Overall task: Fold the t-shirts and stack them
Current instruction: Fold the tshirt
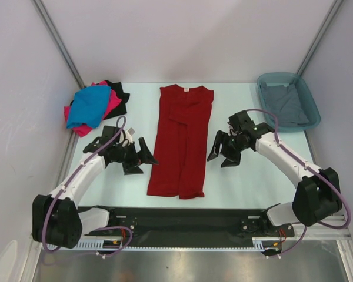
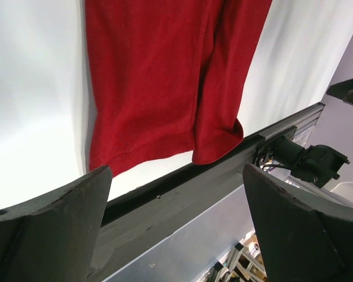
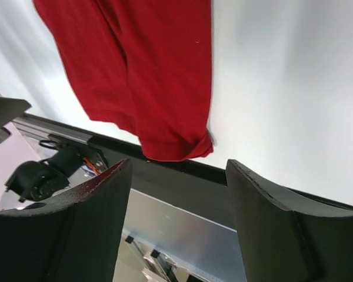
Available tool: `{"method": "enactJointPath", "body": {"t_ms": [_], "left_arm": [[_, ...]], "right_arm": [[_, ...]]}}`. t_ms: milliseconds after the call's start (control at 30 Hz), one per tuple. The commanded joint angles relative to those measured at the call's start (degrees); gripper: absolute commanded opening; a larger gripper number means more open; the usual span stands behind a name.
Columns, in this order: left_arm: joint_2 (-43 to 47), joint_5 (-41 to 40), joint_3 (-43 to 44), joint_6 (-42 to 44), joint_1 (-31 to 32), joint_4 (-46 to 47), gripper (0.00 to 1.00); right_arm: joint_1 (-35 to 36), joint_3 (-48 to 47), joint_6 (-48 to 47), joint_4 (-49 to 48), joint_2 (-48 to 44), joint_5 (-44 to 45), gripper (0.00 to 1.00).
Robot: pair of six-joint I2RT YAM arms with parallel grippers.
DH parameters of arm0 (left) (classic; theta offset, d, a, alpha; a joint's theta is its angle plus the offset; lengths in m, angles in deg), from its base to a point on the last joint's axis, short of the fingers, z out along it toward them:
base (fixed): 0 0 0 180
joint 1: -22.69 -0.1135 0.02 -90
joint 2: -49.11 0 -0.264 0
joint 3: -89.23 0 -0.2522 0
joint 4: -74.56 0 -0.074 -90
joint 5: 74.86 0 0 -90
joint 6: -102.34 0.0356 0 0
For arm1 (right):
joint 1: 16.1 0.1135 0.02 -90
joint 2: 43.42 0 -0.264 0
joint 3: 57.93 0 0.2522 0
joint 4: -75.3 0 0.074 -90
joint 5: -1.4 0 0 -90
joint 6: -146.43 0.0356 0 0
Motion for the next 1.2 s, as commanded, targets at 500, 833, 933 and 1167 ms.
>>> {"method": "enactJointPath", "body": {"t_ms": [500, 833, 933, 1167], "left_arm": [[-1.55, -1.09, -4.3, 0.28, 0.28, 3.89, 1.0], [-9.64, 1.29, -5.62, 7.05, 0.29, -1.2, 1.0], [-9.9, 1.63, -6.32, 8.28, 0.28, -2.69, 1.0], [-10.78, 2.77, -7.46, 8.81, 0.37, -4.63, 1.0]], "right_arm": [[4.55, 6.18, 4.63, -10.21, 4.23, 0.52, 0.71], [5.43, 5.12, -2.93, -5.65, 14.9, -7.66, 0.66], [5.52, 6.97, -4.25, -5.12, 15.77, -10.82, 0.66], [7.36, 12.42, -5.04, -7.48, 16.92, -16.09, 0.66]]}}
